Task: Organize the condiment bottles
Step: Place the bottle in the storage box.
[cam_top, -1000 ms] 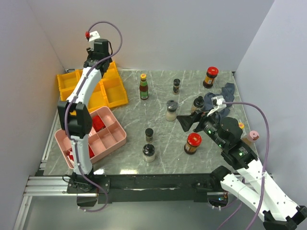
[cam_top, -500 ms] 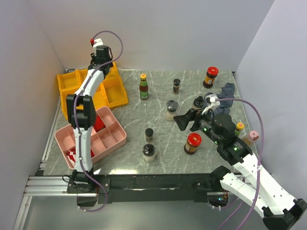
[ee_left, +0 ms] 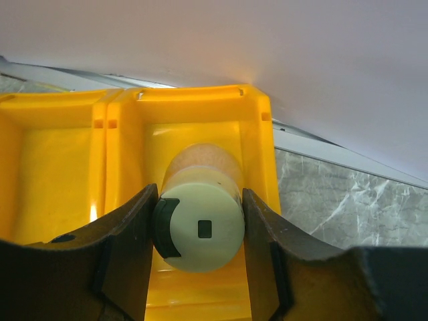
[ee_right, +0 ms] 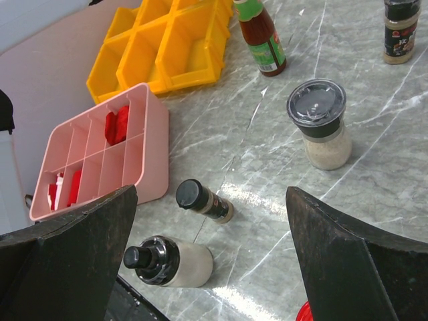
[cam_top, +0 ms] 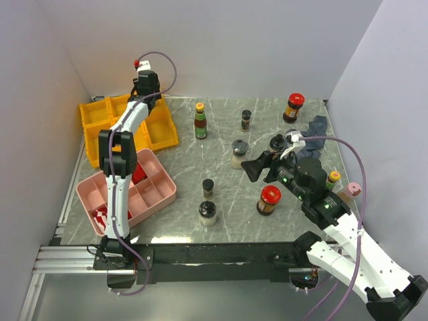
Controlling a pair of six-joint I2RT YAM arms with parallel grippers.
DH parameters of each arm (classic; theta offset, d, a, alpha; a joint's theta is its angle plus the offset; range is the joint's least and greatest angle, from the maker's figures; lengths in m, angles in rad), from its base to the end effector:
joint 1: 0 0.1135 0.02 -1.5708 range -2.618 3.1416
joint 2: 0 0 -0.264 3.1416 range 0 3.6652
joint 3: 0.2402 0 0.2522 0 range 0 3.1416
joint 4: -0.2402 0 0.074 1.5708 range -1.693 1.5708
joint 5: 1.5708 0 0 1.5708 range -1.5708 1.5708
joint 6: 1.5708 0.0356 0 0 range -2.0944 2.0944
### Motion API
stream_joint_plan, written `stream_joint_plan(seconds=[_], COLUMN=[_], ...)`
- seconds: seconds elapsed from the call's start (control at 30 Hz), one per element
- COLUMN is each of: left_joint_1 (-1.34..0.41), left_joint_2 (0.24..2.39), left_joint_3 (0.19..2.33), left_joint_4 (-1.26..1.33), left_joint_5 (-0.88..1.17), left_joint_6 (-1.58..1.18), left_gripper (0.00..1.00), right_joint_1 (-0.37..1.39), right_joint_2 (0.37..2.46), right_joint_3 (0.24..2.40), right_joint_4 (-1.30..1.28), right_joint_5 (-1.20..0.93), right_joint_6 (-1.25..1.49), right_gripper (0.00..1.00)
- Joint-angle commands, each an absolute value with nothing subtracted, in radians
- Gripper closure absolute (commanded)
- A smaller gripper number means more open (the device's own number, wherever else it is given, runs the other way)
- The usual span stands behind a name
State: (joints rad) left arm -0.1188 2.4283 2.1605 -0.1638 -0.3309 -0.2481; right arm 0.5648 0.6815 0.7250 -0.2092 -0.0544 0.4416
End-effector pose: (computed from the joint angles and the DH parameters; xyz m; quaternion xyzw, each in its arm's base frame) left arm 0.5669 -0.0560 0.2342 -0.1423 0.8231 0.0393 0.5483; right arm 0.1385 0.0900 0.3323 -0.0645 0.7604 0.3297 0.5559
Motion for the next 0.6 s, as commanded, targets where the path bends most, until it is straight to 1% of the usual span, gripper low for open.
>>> stream_joint_plan(seconds=[0.0,0.07,0.23,0.33,0.37,0.43,0.47,0.57], left_joint_1=[-0.115,-0.115,-0.115,-0.115,-0.115,-0.115,-0.115,-0.115], left_joint_2=[2.441,2.45,2.474,2.476,2.476,2.479,2.48,2.488], left_joint_3=[2.212,2.218,2.25,2.237,2.235,2.224,2.221,2.229], left_joint_4=[-0.064,-0.063,-0.069,-0.054,-0.052,-0.041,-0.038,-0.04], left_joint_5=[-0.29,-0.279,-0.265,-0.262,-0.259,-0.25,-0.249,-0.247], left_joint_6=[-0.209,-0.204,-0.196,-0.192,-0.193,-0.19,-0.189,-0.178], left_gripper=[0.64,0.61,0.58,0.52,0.47,0.41,0.35,0.26], right_joint_1=[0.563,0.563,0.563,0.565,0.563,0.563,0.563,0.563], right_joint_2=[0.681,0.681,0.672,0.666,0.664,0.657,0.655,0.649], right_joint_3=[0.721,0.719,0.719,0.715,0.718,0.718,0.716,0.716], right_joint_4=[-0.163,-0.166,-0.167,-0.166,-0.169,-0.17,-0.169,-0.17], right_joint_5=[-0.061,-0.061,-0.06,-0.06,-0.06,-0.058,-0.055,-0.055], right_joint_6=[0.443,0.443,0.443,0.443,0.443,0.442,0.442,0.442], right_gripper=[0.0,0.0,0.0,0.0,0.0,0.0,0.0,0.0])
